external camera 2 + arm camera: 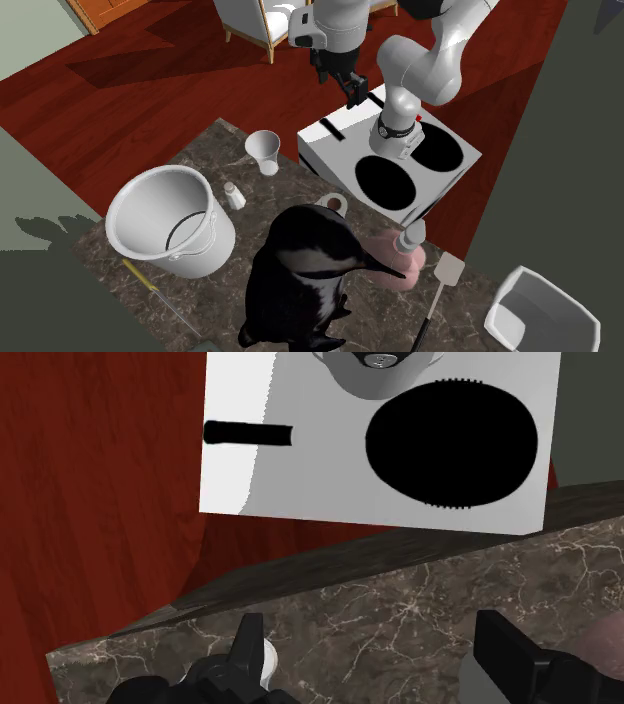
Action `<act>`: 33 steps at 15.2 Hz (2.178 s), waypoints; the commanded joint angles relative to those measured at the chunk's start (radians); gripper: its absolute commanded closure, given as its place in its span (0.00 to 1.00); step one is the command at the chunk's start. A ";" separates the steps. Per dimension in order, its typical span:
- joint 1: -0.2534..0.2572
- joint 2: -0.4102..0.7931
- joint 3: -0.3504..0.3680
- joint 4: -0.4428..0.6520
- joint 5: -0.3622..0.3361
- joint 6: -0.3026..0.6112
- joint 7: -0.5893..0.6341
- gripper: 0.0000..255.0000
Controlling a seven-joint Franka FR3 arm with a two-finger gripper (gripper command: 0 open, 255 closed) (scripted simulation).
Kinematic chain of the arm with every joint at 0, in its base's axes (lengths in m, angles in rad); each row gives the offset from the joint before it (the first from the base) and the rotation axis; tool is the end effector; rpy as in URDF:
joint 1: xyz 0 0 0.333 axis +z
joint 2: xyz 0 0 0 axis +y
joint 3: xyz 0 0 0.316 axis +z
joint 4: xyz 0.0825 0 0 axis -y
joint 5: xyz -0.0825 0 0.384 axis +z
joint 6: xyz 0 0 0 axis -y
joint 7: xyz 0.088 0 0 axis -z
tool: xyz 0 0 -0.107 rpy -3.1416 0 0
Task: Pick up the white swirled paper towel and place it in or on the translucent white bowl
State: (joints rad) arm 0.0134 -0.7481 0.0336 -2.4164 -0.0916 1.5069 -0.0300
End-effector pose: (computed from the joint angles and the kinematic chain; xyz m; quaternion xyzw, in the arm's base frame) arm 0.3055 0.0062 0.5463 0.9945 0.0337 -0.0804 0.0575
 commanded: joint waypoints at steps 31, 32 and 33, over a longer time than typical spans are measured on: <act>0.099 0.556 0.179 0.065 0.211 0.631 0.252 0.00; 0.099 0.556 0.179 0.065 0.211 0.631 0.252 0.00; 0.099 0.556 0.179 0.065 0.211 0.631 0.252 0.00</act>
State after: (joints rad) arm 0.1119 -0.1920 0.2127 -2.3498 0.1197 2.1371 0.2221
